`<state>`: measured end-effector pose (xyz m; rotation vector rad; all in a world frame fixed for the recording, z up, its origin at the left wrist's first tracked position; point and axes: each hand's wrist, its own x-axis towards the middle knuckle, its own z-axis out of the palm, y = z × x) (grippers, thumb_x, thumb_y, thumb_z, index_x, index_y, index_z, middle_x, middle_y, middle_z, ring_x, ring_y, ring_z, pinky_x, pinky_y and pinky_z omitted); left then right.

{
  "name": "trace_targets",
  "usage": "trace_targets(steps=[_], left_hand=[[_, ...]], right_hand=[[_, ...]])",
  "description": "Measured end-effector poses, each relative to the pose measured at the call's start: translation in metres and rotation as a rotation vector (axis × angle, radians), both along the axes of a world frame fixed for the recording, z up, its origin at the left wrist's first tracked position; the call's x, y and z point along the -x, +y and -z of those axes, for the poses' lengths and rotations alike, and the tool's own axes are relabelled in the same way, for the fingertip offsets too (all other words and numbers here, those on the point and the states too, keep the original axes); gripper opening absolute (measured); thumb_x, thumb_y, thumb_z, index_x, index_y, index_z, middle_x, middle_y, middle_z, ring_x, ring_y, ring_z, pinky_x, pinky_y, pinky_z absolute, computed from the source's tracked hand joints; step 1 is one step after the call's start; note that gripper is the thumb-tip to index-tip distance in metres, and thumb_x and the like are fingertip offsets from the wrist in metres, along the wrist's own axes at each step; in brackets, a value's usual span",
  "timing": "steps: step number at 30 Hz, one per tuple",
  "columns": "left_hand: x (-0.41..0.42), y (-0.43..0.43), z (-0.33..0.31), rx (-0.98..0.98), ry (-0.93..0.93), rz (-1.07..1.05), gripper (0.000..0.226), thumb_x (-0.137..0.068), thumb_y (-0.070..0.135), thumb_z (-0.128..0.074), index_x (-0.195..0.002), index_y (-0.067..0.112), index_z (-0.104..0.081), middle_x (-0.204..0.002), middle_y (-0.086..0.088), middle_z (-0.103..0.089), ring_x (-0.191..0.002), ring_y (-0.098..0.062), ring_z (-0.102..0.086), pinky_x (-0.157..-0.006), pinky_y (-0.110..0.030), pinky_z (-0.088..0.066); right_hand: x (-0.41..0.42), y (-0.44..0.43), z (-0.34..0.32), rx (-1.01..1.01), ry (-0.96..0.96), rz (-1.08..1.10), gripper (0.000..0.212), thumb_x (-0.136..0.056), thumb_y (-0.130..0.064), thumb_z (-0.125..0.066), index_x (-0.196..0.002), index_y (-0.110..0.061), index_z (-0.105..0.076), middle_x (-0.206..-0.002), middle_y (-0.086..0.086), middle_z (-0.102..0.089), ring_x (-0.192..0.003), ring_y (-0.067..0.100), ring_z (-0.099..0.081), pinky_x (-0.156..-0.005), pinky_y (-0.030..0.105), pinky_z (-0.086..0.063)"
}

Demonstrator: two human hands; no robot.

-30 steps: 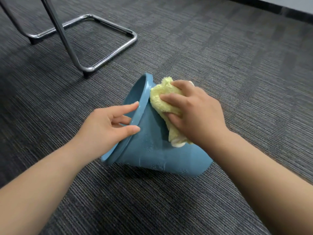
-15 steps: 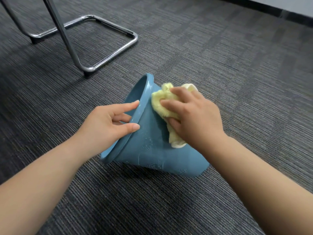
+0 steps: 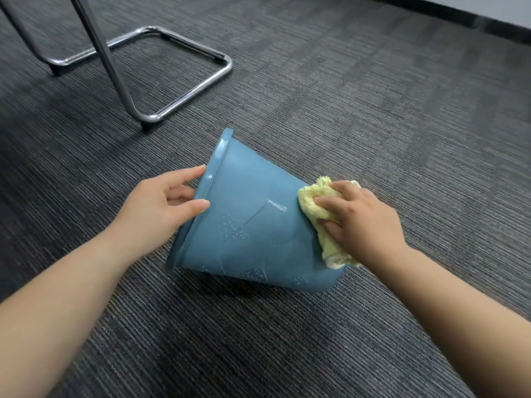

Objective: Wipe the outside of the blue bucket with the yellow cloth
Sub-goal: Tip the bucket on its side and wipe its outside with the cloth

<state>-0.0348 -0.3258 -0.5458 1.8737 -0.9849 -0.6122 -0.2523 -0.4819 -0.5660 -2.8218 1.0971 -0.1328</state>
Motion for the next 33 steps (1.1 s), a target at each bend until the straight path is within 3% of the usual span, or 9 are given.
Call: trace_targets(steps=[3, 6, 11, 13, 15, 17, 23, 27, 33], left_hand=[[-0.002, -0.004, 0.002, 0.0, -0.058, -0.041, 0.047, -0.074, 0.011, -0.066, -0.11, 0.039, -0.054, -0.07, 0.019, -0.063, -0.055, 0.018, -0.055, -0.065, -0.009, -0.042], [-0.002, -0.004, 0.003, 0.008, -0.071, -0.045, 0.053, -0.072, 0.011, -0.068, -0.11, 0.04, -0.046, -0.078, 0.019, -0.059, -0.056, 0.02, -0.054, -0.055, 0.005, -0.036], [-0.004, 0.01, 0.015, -0.09, -0.017, 0.003, 0.059, -0.066, 0.0, -0.071, -0.11, 0.034, -0.049, -0.086, 0.02, -0.057, -0.073, 0.006, -0.057, -0.067, -0.011, -0.042], [-0.006, 0.016, 0.021, -0.166, -0.03, 0.069, 0.043, -0.067, -0.003, -0.07, -0.095, 0.028, -0.059, -0.078, 0.023, -0.062, -0.065, 0.005, -0.06, -0.065, -0.01, -0.045], [-0.01, 0.019, 0.025, -0.209, -0.011, 0.114, 0.032, -0.069, -0.005, -0.067, -0.079, 0.025, -0.061, -0.057, 0.024, -0.066, -0.058, 0.007, -0.061, -0.062, -0.006, -0.047], [-0.01, 0.019, 0.026, -0.168, 0.053, 0.106, 0.033, -0.071, -0.007, -0.064, -0.072, 0.026, -0.061, -0.053, 0.029, -0.065, -0.056, 0.009, -0.06, -0.057, -0.003, -0.046], [0.01, 0.006, 0.009, 0.055, 0.19, 0.127, 0.035, -0.071, -0.01, -0.058, -0.076, 0.025, -0.062, -0.057, 0.029, -0.066, -0.06, 0.01, -0.062, -0.054, -0.004, -0.045], [0.011, -0.005, -0.009, 0.196, 0.325, 0.056, 0.017, -0.062, 0.013, -0.061, -0.072, 0.025, -0.067, -0.06, 0.018, -0.071, -0.059, 0.001, -0.065, -0.052, -0.012, -0.05], [0.017, -0.006, -0.005, 0.132, 0.227, -0.044, 0.023, -0.072, 0.005, -0.063, -0.074, 0.027, -0.063, -0.057, 0.022, -0.069, -0.056, 0.003, -0.063, -0.054, -0.016, -0.053]], right_hand=[[-0.006, -0.001, 0.003, -0.015, 0.019, 0.028, 0.029, -0.084, -0.038, -0.054, -0.112, -0.033, -0.056, -0.131, -0.002, -0.045, -0.112, 0.024, -0.044, -0.062, 0.028, -0.032], [-0.008, -0.008, 0.004, -0.037, 0.057, 0.091, 0.028, -0.085, -0.039, -0.051, -0.113, -0.032, -0.055, -0.126, 0.0, -0.046, -0.109, 0.025, -0.045, -0.064, 0.03, -0.033], [0.0, -0.017, 0.01, -0.041, 0.099, 0.176, 0.028, -0.086, -0.037, -0.05, -0.112, -0.027, -0.055, -0.124, 0.004, -0.047, -0.108, 0.027, -0.047, -0.066, 0.031, -0.033], [0.001, -0.021, 0.012, -0.047, 0.097, 0.211, 0.027, -0.087, -0.035, -0.05, -0.112, -0.026, -0.056, -0.124, 0.005, -0.048, -0.107, 0.029, -0.048, -0.067, 0.033, -0.035], [0.003, -0.025, 0.014, -0.06, 0.092, 0.248, 0.028, -0.087, -0.035, -0.049, -0.112, -0.025, -0.056, -0.124, 0.006, -0.047, -0.107, 0.03, -0.048, -0.067, 0.034, -0.036], [0.004, -0.028, 0.015, -0.071, 0.085, 0.272, 0.028, -0.087, -0.034, -0.049, -0.113, -0.025, -0.055, -0.125, 0.006, -0.047, -0.107, 0.03, -0.047, -0.066, 0.034, -0.034], [0.018, -0.032, 0.011, -0.05, 0.019, 0.303, 0.029, -0.085, -0.033, -0.053, -0.113, -0.026, -0.057, -0.127, 0.006, -0.048, -0.107, 0.032, -0.048, -0.065, 0.033, -0.033], [0.021, -0.031, 0.008, -0.08, 0.023, 0.279, 0.029, -0.086, -0.033, -0.051, -0.115, -0.03, -0.055, -0.128, 0.002, -0.047, -0.107, 0.03, -0.049, -0.065, 0.032, -0.034], [0.017, -0.027, 0.009, -0.082, 0.012, 0.247, 0.03, -0.086, -0.034, -0.051, -0.115, -0.03, -0.054, -0.129, 0.001, -0.047, -0.108, 0.027, -0.05, -0.066, 0.032, -0.036]])
